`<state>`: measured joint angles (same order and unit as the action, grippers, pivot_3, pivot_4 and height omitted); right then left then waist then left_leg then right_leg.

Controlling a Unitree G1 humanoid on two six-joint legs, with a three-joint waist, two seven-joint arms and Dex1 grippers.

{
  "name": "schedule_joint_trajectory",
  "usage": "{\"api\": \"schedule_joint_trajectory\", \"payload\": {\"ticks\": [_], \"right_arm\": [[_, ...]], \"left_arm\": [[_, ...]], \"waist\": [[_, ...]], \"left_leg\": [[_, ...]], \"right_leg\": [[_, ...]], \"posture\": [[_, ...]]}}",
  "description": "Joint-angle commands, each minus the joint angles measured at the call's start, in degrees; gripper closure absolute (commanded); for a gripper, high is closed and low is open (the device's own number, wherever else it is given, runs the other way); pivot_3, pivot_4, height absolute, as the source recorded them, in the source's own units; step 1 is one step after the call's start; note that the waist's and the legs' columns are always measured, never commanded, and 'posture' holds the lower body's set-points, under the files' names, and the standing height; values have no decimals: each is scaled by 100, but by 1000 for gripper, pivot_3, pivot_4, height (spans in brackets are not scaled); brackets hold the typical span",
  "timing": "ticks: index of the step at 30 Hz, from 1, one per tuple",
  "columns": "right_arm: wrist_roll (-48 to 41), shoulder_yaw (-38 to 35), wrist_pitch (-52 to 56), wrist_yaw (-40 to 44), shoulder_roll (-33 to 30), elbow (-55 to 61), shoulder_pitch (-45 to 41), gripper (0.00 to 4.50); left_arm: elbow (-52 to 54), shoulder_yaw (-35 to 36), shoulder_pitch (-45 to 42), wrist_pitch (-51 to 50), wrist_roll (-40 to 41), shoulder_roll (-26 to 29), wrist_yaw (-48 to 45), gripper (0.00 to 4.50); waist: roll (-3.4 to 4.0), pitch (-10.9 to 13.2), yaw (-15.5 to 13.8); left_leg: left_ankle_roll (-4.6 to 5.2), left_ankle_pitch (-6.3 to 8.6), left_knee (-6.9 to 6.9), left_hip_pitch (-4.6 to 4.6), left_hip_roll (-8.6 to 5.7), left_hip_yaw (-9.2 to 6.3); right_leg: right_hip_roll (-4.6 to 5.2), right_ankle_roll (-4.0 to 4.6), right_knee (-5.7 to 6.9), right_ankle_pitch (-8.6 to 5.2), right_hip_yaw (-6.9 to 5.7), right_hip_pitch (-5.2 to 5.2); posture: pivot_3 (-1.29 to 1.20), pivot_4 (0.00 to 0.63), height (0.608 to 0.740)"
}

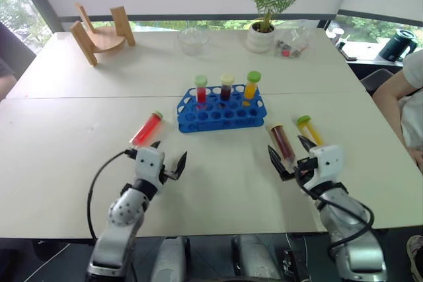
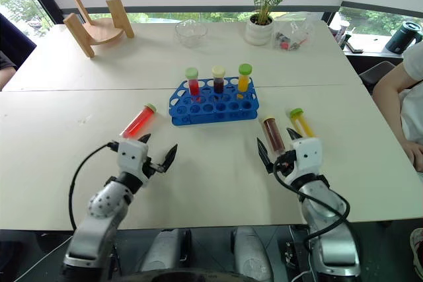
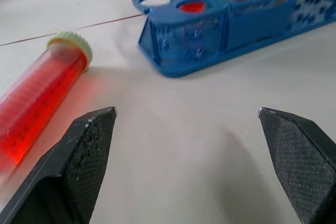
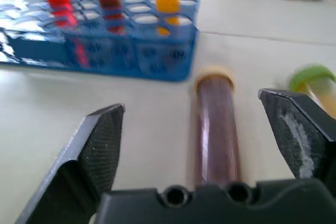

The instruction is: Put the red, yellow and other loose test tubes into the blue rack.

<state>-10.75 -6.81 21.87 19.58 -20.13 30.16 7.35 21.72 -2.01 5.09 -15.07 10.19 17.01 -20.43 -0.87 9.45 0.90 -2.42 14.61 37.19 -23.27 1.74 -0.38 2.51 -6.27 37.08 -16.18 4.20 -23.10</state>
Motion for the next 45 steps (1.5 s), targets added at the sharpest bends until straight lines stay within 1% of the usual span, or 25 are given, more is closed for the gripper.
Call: {"api": "schedule_joint_trajectory", "payload": {"ticks": [1, 3, 5, 7, 8, 10, 11, 13, 14, 15, 18, 23, 27, 30, 35, 36, 38, 41, 44, 45], "right_arm": [[-898, -573, 1878, 111, -638, 802, -840, 0], [-1429, -904, 3068, 47, -953, 847, -1532, 0], [-1899, -1102, 4539, 248, -1582, 466, -2633, 0], [-2148, -849, 5974, 592, -2424, -235, -3724, 0], [-2212, -650, 6419, 739, -2729, -624, -4157, 0], [-2235, -164, 6876, 924, -3134, -1486, -4881, 0], [-2235, 46, 6987, 980, -3251, -1843, -5132, 0], [-2060, 748, 6928, 1167, -3579, -2423, -5540, 0], [-1985, 1008, 6893, 1234, -3655, -2682, -5717, 0], [-1867, 1451, 6753, 1400, -3738, -3027, -5922, 0], [-1589, 2379, 6338, 1895, -3816, -3833, -6328, 0], [-965, 3343, 5479, 2615, -3642, -5000, -6722, 0], [-401, 3805, 4786, 3070, -3358, -5864, -6833, 0], [-75, 3944, 4370, 3366, -3094, -6383, -6888, 843], [375, 3930, 4040, 3659, -2815, -6876, -6942, 3333], [444, 3894, 4005, 3691, -2786, -6939, -6964, 3664], [543, 3731, 3988, 3732, -2819, -6891, -7059, 3695], [496, 3317, 4177, 3710, -2983, -6355, -7178, 3695], [257, 2386, 4150, 3399, -3203, -4745, -6810, 3695], [138, 1966, 4014, 3216, -3148, -4226, -6603, 3695]], "left_arm": [[755, 548, -546, -1066, 1423, 849, -1135, 55], [906, 803, -861, -1601, 2111, 1421, -1690, 55], [830, 1081, -1328, -2062, 2752, 2192, -2448, 55], [614, 1229, -1732, -2305, 3170, 2909, -3260, 55], [499, 1233, -1880, -2334, 3242, 3155, -3553, 55], [308, 1173, -2138, -2379, 3337, 3493, -3970, 55], [248, 1141, -2228, -2409, 3375, 3579, -4090, 55], [125, 1038, -2403, -2365, 3324, 3711, -4327, 55], [72, 989, -2476, -2333, 3276, 3736, -4404, 55], [9, 955, -2577, -2291, 3247, 3756, -4494, 55], [-113, 934, -2764, -2253, 3225, 3756, -4631, 55], [-106, 948, -2864, -2228, 3172, 3714, -4637, 55], [68, 1023, -2773, -2219, 3165, 3695, -4515, 55], [183, 1107, -2695, -2260, 3210, 3692, -4400, 0], [282, 1168, -2616, -2264, 3215, 3698, -4286, 0], [287, 1184, -2602, -2269, 3214, 3696, -4253, 0], [285, 1208, -2561, -2259, 3200, 3717, -4225, 0], [315, 1293, -2453, -2281, 3219, 3757, -4196, 0], [369, 1427, -2337, -2311, 3235, 3765, -4083, 0], [385, 1469, -2305, -2322, 3252, 3763, -4058, 0]], "waist": [[0, 2, 10], [-3, 6, 26], [1, 21, 35], [9, 41, 29], [8, 42, 24], [7, 42, 10], [5, 42, 7], [3, 43, 16], [2, 45, 19], [2, 46, 23], [3, 57, 33], [8, 66, 41], [6, 68, 46], [8, 70, 45], [3, 72, 69], [1, 72, 85], [2, 72, 131], [14, 83, 158], [29, 99, 160], [30, 101, 160]], "left_leg": [[0, 0, 0, -1, 1, 0], [0, 0, 2, 0, 5, 1], [0, 0, 0, 2, 4, 0], [1, -1, -3, -5, 3, 2], [1, -1, -1, -6, 3, 4], [9, 4, -13, -10, 3, 5], [19, 10, -15, -10, 2, 6], [38, 22, -20, -16, 3, 9], [44, 25, -21, -21, 2, 14], [47, 27, -21, -28, 1, 15], [54, 31, -20, -42, 2, 19], [54, 31, -13, -50, 2, 22], [54, 30, -8, -49, 3, 20], [53, 30, -7, -50, 2, 21], [51, 29, -5, -45, 4, 18], [51, 29, -4, -41, 4, 17], [50, 28, -4, -26, 4, 16], [49, 28, -4, -23, 3, 17], [49, 28, -11, -26, 4, 11], [49, 28, -12, -32, 5, 11]], "right_leg": [[0, 0, 1, 0, 0, -2], [-1, 2, 4, 1, -1, -3], [-2, 4, 2, 2, -2, -2], [-2, 7, -2, 3, -2, -15], [2, 12, -1, 0, -2, -19], [4, 20, -11, -5, -8, -22], [5, 22, -12, -7, -8, -23], [5, 26, -20, -12, -10, -25], [6, 22, -20, -15, -8, -30], [5, 18, -20, -15, -8, -38], [3, -5, -18, -8, -7, -55], [2, -10, -8, -5, -6, -66], [0, -11, -2, -5, -6, -65], [1, -12, 0, -4, -6, -66], [-1, -12, 6, -3, -7, -61], [-2, -12, 7, -3, -8, -57], [-2, -12, 6, -4, -8, -40], [0, -12, 7, -3, -7, -38], [-2, -12, 12, -3, -8, -47], [-2, -13, 16, -4, -7, -55]], "posture": [[0, 150, 740], [0, 150, 740], [0, 150, 740], [0, 150, 740], [0, 150, 740], [0, 150, 740], [0, 150, 740], [0, 150, 740], [0, 150, 740], [0, 150, 740], [0, 150, 740], [0, 150, 740], [0, 150, 740], [0, 150, 740], [0, 150, 740], [0, 150, 740], [0, 150, 740], [0, 150, 740], [0, 150, 740], [0, 150, 740]]}}
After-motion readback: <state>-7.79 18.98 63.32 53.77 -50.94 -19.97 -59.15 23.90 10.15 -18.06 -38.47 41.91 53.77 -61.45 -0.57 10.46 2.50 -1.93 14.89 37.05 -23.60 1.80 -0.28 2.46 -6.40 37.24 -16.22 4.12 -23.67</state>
